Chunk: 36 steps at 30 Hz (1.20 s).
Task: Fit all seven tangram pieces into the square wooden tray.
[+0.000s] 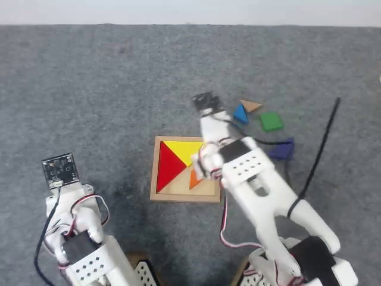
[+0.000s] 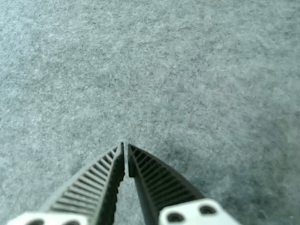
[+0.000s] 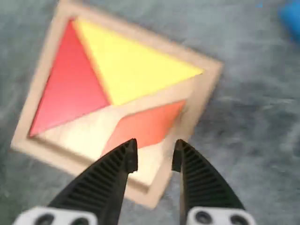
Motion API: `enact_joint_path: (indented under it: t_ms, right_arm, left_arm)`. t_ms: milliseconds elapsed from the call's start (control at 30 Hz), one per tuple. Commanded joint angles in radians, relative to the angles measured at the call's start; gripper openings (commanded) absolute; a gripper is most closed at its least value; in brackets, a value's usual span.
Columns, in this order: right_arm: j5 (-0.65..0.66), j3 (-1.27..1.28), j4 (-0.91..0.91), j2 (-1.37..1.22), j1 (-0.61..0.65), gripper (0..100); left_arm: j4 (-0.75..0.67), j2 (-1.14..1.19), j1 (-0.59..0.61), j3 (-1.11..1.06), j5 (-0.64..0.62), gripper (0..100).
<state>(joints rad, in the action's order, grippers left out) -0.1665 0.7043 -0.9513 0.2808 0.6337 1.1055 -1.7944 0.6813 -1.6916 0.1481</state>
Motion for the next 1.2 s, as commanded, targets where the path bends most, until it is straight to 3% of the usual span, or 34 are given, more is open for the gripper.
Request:
enact_joint_path:
  t_ms: [0,467,967,1033,1167]
  right_arm:
    - [0.015,0.014,0.022,0.047,0.053,11.8]
    - [0.008,-0.026,0.113,-0.136,0.016,11.6]
    - [0.006,-0.044,0.174,-0.153,0.081,12.5]
    - [-0.043,-0.058,0.177,-0.153,0.082,15.9]
    - [-0.307,-0.087,0.177,-0.163,0.081,24.7]
  left_arm:
    - [-0.005,-0.005,0.0,0.007,0.009,2]
    - [-0.005,-0.005,0.0,0.007,0.009,2]
    - [-0.005,-0.005,0.0,0.007,0.009,2]
    - [-0.005,-0.005,0.0,0.007,0.009,2]
    - [-0.005,-0.005,0.0,0.007,0.009,2]
